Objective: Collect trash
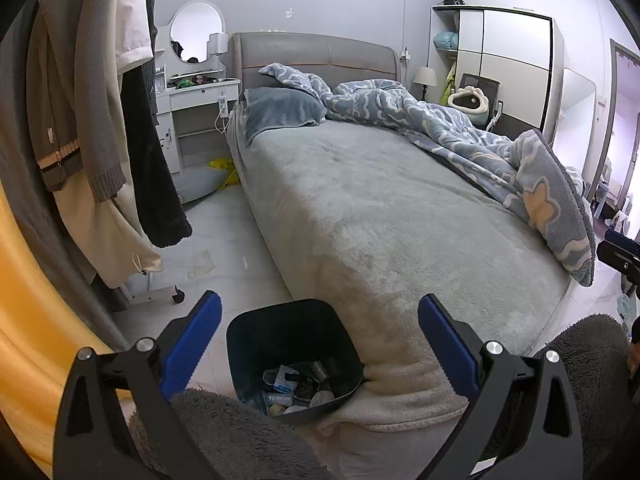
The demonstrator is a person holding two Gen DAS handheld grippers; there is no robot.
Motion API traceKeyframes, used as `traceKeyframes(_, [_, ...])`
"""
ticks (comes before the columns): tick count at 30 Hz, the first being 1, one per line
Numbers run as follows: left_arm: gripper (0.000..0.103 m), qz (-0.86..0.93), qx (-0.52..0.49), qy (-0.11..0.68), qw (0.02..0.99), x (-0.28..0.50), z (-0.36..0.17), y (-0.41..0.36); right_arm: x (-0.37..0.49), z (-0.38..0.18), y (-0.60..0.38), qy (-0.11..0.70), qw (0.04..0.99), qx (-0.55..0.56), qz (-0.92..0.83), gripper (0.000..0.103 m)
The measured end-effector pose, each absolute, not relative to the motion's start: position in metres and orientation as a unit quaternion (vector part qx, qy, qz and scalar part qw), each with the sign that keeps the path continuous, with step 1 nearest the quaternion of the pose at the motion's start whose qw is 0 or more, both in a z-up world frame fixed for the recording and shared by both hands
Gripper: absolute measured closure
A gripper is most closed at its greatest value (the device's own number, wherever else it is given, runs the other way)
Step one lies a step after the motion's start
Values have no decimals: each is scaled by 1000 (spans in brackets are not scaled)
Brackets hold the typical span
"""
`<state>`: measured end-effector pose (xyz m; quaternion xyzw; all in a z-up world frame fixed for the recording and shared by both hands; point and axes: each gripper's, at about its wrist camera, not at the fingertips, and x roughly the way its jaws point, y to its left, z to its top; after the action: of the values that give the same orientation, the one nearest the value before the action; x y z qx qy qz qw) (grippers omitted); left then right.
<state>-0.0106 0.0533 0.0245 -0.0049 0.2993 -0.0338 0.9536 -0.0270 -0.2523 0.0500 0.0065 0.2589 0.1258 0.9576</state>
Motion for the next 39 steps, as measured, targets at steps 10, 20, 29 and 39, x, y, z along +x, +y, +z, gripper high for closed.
traceKeyframes(10, [3, -34, -5, 299, 954, -11, 24, 53, -27, 50, -252, 260, 958, 6, 125, 3])
traceKeyframes(20, [3, -34, -5, 299, 954, -11, 25, 52, -27, 51, -252, 260, 957, 6, 125, 3])
traceKeyframes(29, [3, -34, -5, 299, 954, -12, 24, 51, -27, 52, -252, 260, 957, 5, 125, 3])
traceKeyframes(39, [3, -34, -6, 299, 954, -12, 24, 51, -27, 53, -253, 260, 957, 5, 125, 3])
